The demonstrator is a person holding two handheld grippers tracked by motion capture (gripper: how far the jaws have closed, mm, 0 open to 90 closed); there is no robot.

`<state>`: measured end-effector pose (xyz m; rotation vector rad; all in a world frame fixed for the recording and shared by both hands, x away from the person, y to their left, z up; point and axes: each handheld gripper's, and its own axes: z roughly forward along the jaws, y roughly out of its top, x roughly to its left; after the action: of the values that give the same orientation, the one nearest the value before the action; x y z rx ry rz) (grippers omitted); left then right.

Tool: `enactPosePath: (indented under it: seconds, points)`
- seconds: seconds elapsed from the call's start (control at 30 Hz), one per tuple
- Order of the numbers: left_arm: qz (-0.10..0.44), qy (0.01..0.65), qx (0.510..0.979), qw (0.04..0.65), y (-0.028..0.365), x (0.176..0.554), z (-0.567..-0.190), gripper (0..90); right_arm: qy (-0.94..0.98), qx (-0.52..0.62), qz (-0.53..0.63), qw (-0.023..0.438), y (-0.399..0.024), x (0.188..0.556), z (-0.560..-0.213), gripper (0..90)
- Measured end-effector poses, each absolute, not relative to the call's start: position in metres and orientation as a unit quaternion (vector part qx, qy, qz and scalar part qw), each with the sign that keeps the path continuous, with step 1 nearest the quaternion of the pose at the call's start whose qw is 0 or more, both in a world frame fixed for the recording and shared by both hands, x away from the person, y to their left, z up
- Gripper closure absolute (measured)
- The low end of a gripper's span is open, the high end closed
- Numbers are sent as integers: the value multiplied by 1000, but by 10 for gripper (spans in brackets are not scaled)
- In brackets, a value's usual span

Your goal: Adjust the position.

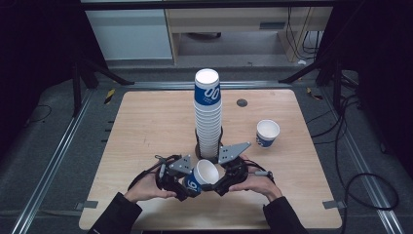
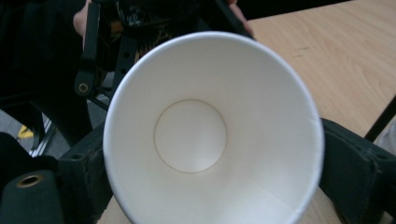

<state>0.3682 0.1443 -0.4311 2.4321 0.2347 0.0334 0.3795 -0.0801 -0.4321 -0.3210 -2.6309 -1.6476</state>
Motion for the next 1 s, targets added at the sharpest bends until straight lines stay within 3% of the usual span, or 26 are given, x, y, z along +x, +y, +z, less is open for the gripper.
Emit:
enactPosePath:
  seconds: [0.27,0.53,1.0]
  points:
    - [16,108,931,348,155,376,-430,276,-824,-125,-553,-1,-94,383,-424,69]
    - [34,128,908,397,167,379,-421,276,-805,-153,-573,-17,-109,388,-419,68]
    - [57,143,867,474,159,370,-413,276,-772,-160,-616,11,-108,387,-414,72]
